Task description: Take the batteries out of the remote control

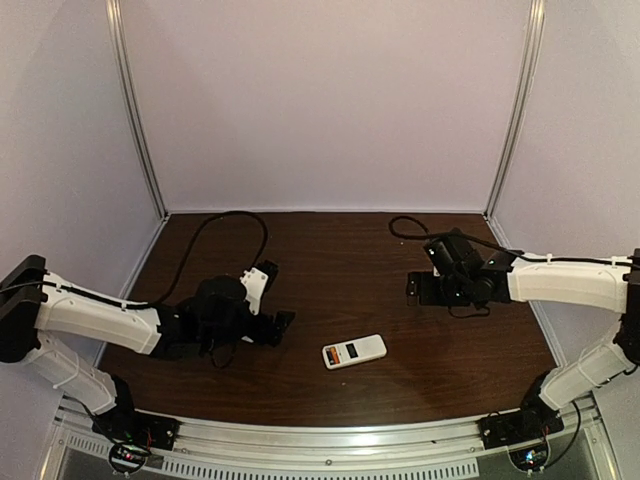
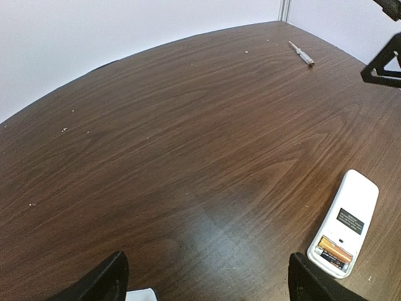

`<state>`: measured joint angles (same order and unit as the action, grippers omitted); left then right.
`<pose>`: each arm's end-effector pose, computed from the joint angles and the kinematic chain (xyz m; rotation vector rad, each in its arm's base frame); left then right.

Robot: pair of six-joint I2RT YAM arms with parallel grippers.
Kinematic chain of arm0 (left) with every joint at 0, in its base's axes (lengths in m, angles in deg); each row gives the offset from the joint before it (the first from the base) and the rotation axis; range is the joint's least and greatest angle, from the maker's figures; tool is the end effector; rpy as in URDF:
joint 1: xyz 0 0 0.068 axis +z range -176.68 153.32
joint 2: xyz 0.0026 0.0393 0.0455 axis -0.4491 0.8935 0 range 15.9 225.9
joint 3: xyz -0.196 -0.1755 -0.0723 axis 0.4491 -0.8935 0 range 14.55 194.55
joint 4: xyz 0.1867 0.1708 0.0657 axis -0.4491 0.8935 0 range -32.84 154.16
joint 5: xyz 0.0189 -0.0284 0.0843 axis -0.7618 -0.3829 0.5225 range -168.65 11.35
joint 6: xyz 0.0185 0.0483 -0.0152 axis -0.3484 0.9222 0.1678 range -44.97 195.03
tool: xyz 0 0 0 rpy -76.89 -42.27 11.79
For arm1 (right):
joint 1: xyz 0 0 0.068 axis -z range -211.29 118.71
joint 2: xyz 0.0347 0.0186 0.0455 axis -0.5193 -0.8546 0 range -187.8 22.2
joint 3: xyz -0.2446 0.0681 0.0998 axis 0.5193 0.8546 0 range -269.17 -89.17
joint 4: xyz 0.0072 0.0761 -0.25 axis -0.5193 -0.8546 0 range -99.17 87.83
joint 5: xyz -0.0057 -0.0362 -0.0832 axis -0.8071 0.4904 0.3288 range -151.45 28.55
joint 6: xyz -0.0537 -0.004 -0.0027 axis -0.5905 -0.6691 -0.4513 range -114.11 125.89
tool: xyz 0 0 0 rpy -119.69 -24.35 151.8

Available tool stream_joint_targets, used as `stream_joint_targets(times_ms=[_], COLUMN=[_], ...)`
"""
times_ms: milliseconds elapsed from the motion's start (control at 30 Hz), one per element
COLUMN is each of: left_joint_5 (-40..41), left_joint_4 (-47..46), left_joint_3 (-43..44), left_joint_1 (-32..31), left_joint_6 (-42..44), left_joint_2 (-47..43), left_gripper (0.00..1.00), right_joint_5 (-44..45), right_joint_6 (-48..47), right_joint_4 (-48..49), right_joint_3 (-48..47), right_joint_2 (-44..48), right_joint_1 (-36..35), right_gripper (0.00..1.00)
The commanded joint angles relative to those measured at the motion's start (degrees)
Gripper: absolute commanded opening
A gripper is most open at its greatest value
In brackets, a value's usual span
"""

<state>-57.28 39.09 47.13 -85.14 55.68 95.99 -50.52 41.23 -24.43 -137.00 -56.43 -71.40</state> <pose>0.1563 -0.2297 0.1807 0.4767 2.0221 -0.4538 0.2145 0.1717 0.2114 -0.0244 2.5016 0.3217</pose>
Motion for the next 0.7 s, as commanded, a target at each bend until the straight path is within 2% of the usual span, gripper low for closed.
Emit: stream_joint_targets(times_ms=[0, 233, 400, 667], left_joint_5=[-2.7, -4.0, -3.8, -3.8], left_joint_4=[-2.6, -2.8, -2.4, -3.8], left_joint_3=[1.0, -0.6, -1.3, -1.3], left_joint_1=[-0.1, -0.1, -0.1, -0.1], left_joint_6=[0.4, 0.3, 0.6, 1.0], left_joint_2=[-1.1, -2.2, -3.5, -2.1], left_gripper=[0.9, 0.9, 0.89, 0.89], right_joint_5=[6.0, -1.2, -2.8, -4.2], right_joint_6=[2.3, 0.7, -0.4, -1.5], right_joint_4=[-3.3, -4.8, -6.6, -6.8], right_joint_3=[-4.7, -15.2, -23.2, -32.5], right_joint_2=[-3.1, -15.3, -26.4, -38.3], right_joint_1=[4.3, 14.6, 21.2, 25.3], right_gripper=[0.93, 0.87, 0.82, 0.74])
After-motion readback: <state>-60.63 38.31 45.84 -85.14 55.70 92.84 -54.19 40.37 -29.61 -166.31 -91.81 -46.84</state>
